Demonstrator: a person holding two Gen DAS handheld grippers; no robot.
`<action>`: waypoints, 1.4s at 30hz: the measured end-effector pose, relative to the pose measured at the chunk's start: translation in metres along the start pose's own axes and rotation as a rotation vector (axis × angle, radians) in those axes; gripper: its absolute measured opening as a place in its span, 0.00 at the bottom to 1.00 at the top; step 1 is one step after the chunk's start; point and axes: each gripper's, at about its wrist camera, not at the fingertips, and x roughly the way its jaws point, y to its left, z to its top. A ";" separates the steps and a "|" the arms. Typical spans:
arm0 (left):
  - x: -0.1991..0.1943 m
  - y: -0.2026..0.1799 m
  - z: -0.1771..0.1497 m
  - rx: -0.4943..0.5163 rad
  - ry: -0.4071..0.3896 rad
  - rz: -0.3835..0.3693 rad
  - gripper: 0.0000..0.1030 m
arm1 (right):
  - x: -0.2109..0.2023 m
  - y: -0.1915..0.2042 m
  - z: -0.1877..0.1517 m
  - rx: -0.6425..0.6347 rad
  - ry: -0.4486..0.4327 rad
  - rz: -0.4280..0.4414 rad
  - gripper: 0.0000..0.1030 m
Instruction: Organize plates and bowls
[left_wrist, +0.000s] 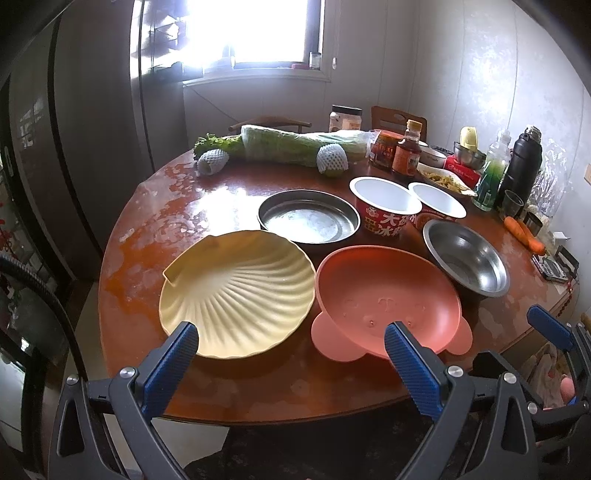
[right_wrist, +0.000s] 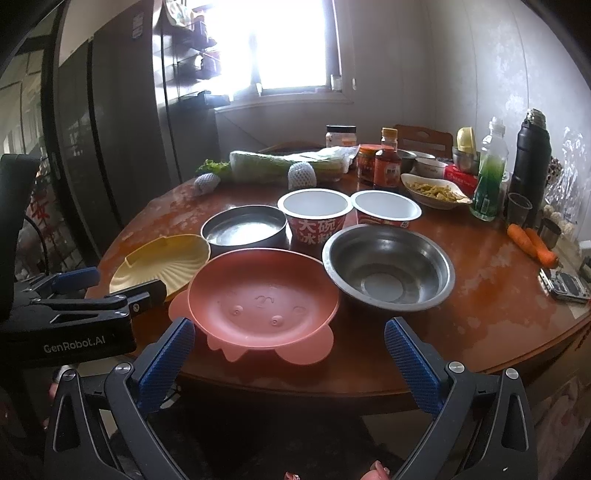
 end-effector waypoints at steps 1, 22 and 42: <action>0.000 0.000 0.000 0.001 0.000 0.000 0.99 | 0.000 0.000 0.000 -0.001 0.000 0.000 1.00; -0.002 -0.001 0.000 0.005 0.002 -0.003 0.99 | 0.002 -0.003 0.001 0.003 0.018 -0.006 1.00; -0.005 0.012 0.003 -0.024 -0.005 0.003 0.99 | 0.002 0.004 0.011 -0.017 -0.007 -0.028 1.00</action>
